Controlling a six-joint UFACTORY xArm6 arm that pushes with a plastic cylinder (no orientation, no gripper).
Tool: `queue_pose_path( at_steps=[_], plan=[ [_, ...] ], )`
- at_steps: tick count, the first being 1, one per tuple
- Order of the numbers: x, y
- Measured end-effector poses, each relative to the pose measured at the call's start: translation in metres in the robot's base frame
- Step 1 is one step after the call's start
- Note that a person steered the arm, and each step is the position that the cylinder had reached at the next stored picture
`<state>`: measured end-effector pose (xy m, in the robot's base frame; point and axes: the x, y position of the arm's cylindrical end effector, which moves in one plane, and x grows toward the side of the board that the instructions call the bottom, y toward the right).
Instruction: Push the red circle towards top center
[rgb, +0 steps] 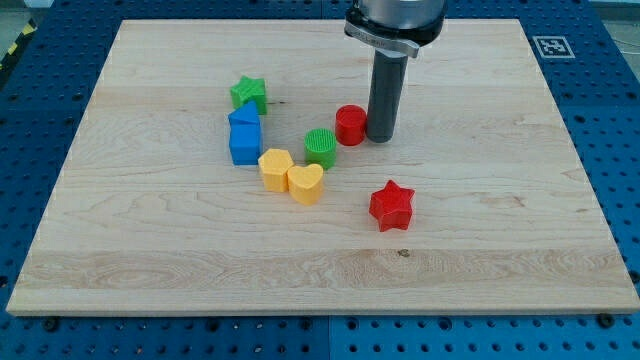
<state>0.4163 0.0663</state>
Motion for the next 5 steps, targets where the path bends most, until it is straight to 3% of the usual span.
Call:
queue_pose_path(
  at_steps=[2,5],
  plan=[
    [0.015,-0.021],
    [0.002,-0.061]
  ],
)
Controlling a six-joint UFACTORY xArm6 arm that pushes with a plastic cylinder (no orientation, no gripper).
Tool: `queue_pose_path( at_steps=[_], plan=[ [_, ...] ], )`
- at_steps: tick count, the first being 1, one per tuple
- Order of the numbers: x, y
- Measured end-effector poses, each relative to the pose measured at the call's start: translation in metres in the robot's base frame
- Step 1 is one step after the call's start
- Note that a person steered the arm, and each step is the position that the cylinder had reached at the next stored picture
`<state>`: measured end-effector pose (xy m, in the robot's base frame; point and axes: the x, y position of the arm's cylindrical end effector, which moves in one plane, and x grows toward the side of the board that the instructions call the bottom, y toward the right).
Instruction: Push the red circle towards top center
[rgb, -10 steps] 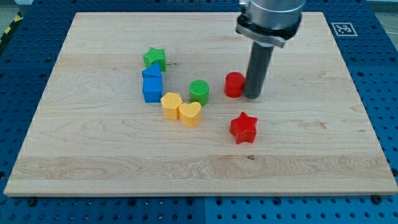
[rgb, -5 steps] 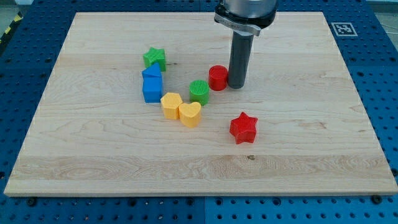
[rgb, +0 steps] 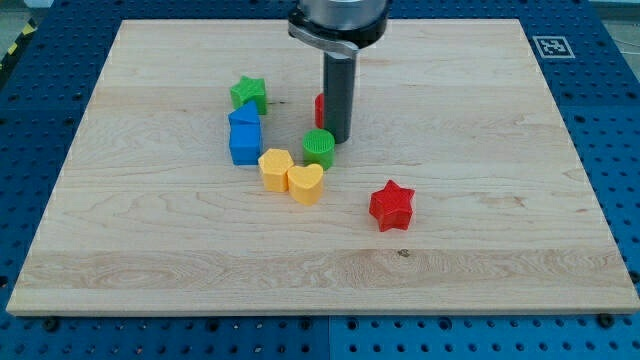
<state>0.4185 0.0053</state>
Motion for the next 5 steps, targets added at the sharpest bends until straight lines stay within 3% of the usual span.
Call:
queue_pose_path(
  at_steps=[5],
  plan=[
    [-0.049,0.008]
  ],
)
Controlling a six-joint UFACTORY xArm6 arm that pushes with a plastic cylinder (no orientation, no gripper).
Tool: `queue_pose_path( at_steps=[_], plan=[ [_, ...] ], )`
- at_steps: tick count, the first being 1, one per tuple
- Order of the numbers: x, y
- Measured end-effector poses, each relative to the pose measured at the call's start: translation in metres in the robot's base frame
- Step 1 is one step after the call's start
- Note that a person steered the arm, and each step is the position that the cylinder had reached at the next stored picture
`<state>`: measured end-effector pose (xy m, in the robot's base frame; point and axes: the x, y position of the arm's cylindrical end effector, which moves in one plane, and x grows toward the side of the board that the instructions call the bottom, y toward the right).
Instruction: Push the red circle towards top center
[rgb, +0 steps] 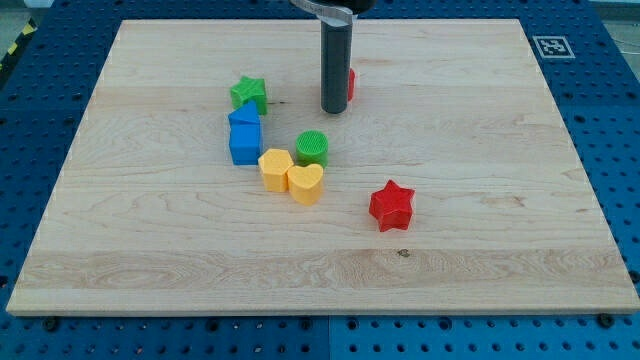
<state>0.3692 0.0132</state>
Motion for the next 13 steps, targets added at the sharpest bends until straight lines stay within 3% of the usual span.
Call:
queue_pose_path(
  at_steps=[3,11,13],
  plan=[
    [0.0,0.0],
    [-0.057,0.012],
    [-0.035,0.052]
  ],
)
